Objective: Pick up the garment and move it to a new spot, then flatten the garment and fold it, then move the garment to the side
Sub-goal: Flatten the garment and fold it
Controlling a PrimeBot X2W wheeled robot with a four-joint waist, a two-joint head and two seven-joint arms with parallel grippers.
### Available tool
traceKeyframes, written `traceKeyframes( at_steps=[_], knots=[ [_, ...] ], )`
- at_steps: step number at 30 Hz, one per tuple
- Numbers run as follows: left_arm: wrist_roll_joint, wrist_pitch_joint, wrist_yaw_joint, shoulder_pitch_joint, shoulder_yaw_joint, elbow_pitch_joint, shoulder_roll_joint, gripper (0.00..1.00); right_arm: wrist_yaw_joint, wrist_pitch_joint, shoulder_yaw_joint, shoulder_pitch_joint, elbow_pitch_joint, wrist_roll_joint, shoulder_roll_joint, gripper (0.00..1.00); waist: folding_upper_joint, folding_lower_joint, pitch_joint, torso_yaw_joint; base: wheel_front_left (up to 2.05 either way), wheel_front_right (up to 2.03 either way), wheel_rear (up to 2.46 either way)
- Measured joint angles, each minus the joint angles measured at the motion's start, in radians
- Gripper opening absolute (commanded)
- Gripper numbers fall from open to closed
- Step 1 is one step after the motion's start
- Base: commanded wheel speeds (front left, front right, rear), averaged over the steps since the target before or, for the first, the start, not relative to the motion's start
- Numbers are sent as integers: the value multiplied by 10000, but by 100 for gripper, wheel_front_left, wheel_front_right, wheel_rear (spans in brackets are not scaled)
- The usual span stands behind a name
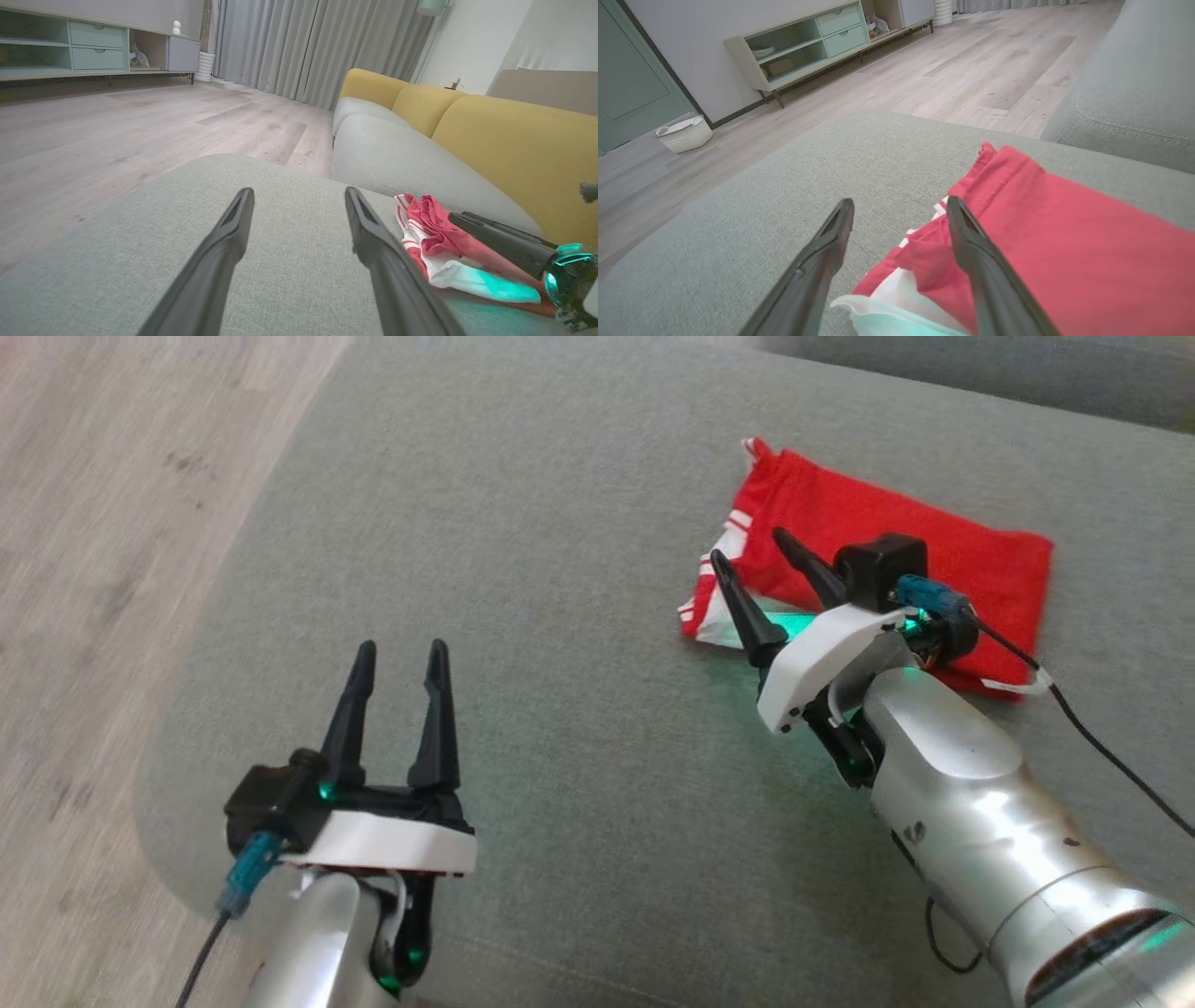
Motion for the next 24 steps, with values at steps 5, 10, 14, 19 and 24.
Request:
traceKeyframes(
  at_steps=[5,10,14,19,24],
  knots=[
    [265,0,-92,11,479,27,-10,100,0,-46,-493,1,-376,-79,-19,100,0,0,-301,-487,0,0,0],
    [447,0,-184,111,895,6,-4,100,0,-73,-2447,257,-1338,-1689,-21,100,0,-1,-661,-1138,0,0,0],
    [725,0,-276,273,1174,-50,-8,100,0,-75,-4151,1496,-2449,-2993,-27,100,0,-1,-938,-1728,0,0,0],
    [1045,0,-449,619,1396,-88,-4,100,0,-75,-5632,3337,-4307,-4086,-15,100,0,-2,-1207,-2492,0,0,0],
    [1379,0,-533,706,1586,-265,-6,100,0,-75,-5960,4680,-6157,-4591,42,100,0,-1,-1270,-3204,0,0,0]
  ],
)
